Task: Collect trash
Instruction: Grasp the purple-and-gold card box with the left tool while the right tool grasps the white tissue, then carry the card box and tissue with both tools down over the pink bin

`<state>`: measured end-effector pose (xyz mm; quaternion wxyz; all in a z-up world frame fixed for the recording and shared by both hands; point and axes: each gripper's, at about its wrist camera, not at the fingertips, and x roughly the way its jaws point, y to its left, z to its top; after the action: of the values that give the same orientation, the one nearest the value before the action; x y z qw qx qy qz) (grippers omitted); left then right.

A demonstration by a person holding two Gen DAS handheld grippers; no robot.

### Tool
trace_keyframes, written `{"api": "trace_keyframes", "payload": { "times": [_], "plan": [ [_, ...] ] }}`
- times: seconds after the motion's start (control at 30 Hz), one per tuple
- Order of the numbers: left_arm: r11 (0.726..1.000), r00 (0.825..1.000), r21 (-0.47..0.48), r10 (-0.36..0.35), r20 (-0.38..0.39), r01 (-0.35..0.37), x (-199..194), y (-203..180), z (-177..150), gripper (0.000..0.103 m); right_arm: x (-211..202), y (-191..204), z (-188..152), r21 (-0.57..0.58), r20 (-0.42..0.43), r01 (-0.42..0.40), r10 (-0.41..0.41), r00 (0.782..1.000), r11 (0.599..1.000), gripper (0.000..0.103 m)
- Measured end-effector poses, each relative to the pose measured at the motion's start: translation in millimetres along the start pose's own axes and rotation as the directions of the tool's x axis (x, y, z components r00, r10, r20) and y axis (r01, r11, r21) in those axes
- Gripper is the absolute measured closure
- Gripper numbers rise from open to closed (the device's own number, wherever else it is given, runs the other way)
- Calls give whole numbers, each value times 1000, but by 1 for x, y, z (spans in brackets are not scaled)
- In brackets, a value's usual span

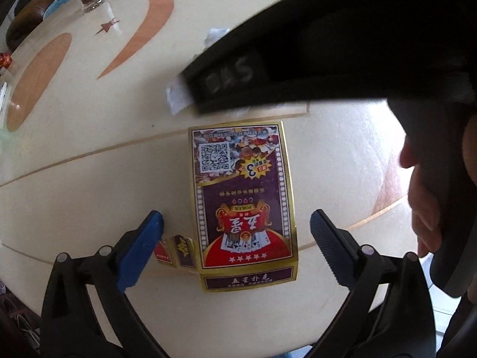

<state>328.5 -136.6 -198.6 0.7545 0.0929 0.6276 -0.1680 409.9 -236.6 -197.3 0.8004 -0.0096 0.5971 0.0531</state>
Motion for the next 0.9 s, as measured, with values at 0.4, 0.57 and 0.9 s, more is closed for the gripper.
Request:
{"api": "trace_keyframes", "payload": {
  "times": [0.4,0.57,0.9],
  "plan": [
    [997,997,44,69,20,-70,-4,-15,-2,21,-11,-22,-8,93,24,-17,15,1000,996,82],
    [997,997,32,74,15,-74,-13,-12,-3,38,-20,-27,-9,122,50,0,-6,999,993,83],
    [998,998,24,49,26,-50,-19,-2,-8,41,-43,-36,-21,140,86,29,-41,995,990,83]
  ]
}}
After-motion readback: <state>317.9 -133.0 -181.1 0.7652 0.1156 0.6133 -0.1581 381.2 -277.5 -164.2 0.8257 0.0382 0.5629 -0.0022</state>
